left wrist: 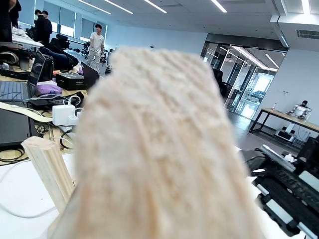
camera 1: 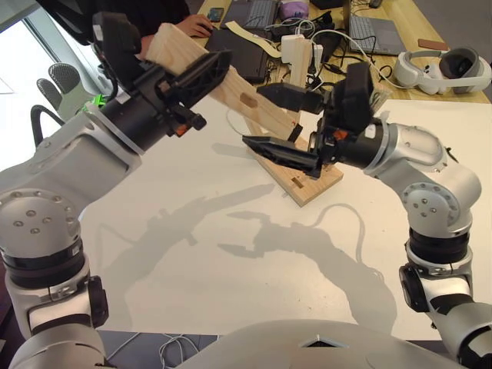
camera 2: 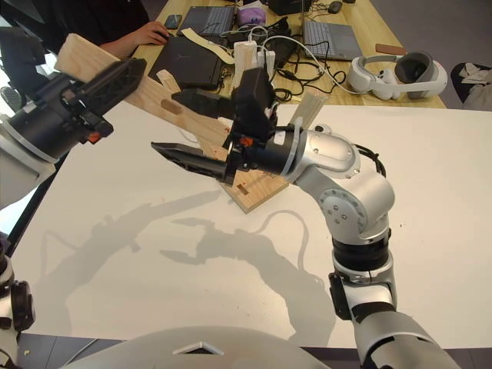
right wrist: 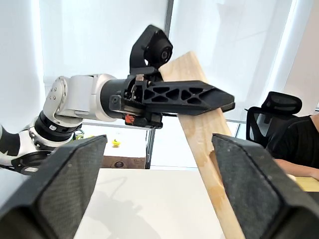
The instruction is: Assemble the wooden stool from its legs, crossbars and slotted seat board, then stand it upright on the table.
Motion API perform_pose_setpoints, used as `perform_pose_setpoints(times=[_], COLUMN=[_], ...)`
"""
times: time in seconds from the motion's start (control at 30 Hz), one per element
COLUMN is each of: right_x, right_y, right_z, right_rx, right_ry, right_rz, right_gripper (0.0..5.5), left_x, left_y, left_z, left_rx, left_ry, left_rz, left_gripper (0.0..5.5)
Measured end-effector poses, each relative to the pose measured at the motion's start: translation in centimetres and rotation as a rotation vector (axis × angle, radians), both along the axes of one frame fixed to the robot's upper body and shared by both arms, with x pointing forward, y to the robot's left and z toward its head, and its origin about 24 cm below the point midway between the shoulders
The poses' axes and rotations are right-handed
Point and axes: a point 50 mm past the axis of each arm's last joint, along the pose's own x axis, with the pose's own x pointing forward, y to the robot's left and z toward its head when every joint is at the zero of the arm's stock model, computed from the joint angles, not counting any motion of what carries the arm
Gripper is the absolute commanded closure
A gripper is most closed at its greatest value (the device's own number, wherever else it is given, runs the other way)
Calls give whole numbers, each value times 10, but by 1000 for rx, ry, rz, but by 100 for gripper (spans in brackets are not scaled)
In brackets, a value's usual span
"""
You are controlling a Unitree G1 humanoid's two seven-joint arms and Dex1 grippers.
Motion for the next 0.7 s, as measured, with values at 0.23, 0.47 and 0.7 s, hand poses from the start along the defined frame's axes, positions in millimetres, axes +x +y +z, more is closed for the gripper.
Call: perform_pose_setpoints(times=[0.23,0.47,0.7], right_x=[84,105,97], right_y=[-110,-247,-221], right_z=[74,10,-127], right_rx=[652,594,27], right_ry=[119,245,712], right_rz=[-743,-1571,-1457], right_gripper=[165,165,165], left_x=[8,-1,-4], left_y=[36,29,17], left_z=[25,-19,-41], left_rx=[-60,31,173], left_ry=[-72,38,58], left_rz=[230,374,385], left_gripper=[449,449,449])
